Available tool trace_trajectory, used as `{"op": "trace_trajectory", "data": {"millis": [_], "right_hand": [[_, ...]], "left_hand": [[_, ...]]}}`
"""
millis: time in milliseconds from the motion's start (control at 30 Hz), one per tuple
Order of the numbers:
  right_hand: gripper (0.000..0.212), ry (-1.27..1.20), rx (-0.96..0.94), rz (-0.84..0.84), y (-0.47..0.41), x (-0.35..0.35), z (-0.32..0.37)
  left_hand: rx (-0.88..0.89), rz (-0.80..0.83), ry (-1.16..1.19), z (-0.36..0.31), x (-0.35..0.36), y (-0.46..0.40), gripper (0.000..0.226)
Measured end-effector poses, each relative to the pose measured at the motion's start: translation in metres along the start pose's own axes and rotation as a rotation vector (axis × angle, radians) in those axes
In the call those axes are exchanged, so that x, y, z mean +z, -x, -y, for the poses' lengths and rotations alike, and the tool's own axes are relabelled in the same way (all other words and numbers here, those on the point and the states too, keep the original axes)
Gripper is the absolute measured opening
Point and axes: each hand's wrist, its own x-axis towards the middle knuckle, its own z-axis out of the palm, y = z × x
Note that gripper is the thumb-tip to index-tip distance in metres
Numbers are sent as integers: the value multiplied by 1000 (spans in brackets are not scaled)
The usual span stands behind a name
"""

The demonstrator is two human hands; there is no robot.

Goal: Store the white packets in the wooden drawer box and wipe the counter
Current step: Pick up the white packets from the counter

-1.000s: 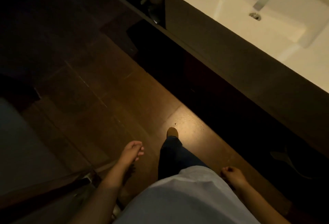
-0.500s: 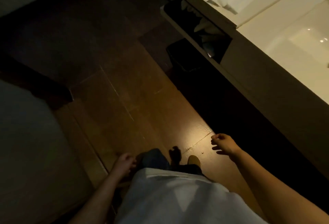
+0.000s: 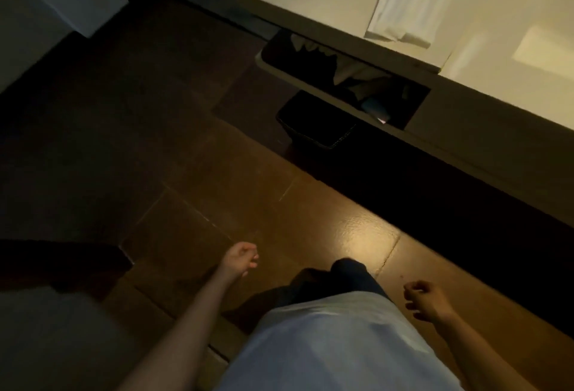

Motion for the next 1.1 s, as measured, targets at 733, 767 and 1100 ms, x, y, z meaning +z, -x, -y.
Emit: {"op": "trace_trajectory", "data": {"millis": [733, 767, 1100], "right_hand": [[12, 41, -134, 51, -127, -54, 230], [15, 21, -138, 52, -130, -55, 239], [14, -117, -75, -39, -117, -56, 268]], "left_hand": [[83, 33, -112, -193, 16, -135, 12], [77, 35, -125, -198, 18, -139, 12], [240, 225, -610, -305, 38, -160, 16]]}}
